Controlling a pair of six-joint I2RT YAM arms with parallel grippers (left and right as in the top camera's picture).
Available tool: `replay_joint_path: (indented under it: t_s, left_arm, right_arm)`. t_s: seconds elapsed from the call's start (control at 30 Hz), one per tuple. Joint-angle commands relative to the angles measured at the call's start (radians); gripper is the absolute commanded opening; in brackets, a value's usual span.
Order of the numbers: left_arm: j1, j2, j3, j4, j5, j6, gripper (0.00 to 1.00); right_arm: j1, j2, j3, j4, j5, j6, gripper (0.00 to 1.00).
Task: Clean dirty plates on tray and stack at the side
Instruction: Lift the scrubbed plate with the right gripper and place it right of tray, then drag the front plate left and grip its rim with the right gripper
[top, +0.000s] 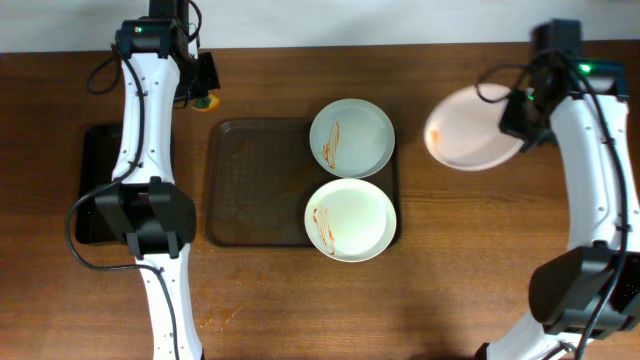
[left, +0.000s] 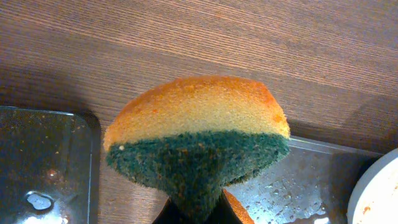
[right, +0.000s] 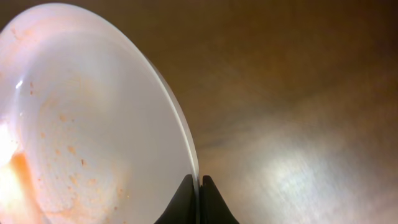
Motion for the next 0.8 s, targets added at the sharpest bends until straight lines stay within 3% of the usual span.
replay_joint_path:
  t_s: [0.0, 0.17, 0.23, 0.27, 0.3, 0.33, 0.43, 0.53, 0.67, 0.77]
  left_arm:
    - [-0.001, -0.003, 0.000, 0.006, -0.017, -0.013, 0.00]
    - [-0.001, -0.003, 0.000, 0.010, -0.016, -0.013, 0.01]
    - [-0.003, -0.003, 0.000, 0.010, -0.016, -0.013, 0.00]
    - [-0.003, -0.003, 0.000, 0.009, -0.016, -0.013, 0.00]
    - [-0.003, -0.003, 0.000, 0.009, -0.016, -0.013, 0.01]
    - [-0.003, -0.003, 0.000, 0.009, -0.016, -0.013, 0.00]
    - [-0.003, -0.003, 0.000, -0.002, -0.015, -0.013, 0.01]
    - [-0.004, -0.003, 0.000, -0.013, -0.008, -0.013, 0.01]
    - [-0.018, -0.003, 0.000, -0.013, -0.008, -0.013, 0.01]
    - [-0.025, -0.003, 0.000, -0.013, -0.008, -0.013, 0.01]
  right_arm:
    - [-0.068, -0.012, -0.152, 0.048, -0.049, 0.043, 0.04]
    - [-0.073, -0.012, -0.465, 0.355, -0.045, 0.054, 0.04]
    - [-0.073, -0.012, -0.523, 0.441, -0.045, 0.058, 0.11]
    - [-0.073, -0.013, -0.524, 0.441, -0.053, 0.106, 0.45]
    - [-0.073, -0.016, -0.507, 0.427, -0.115, 0.109, 0.59]
    - [-0.073, -0.018, -0.441, 0.361, -0.213, 0.109, 0.64]
    - [-0.032, -0.045, -0.204, 0.136, -0.447, 0.097, 0.63]
    - [0.149, -0.048, -0.277, 0.081, -0.500, 0.085, 0.63]
    - [0.331, -0.045, -0.550, 0.266, -0.489, 0.201, 0.52]
    - [0.370, -0.040, -0.685, 0.424, -0.489, 0.200, 0.39]
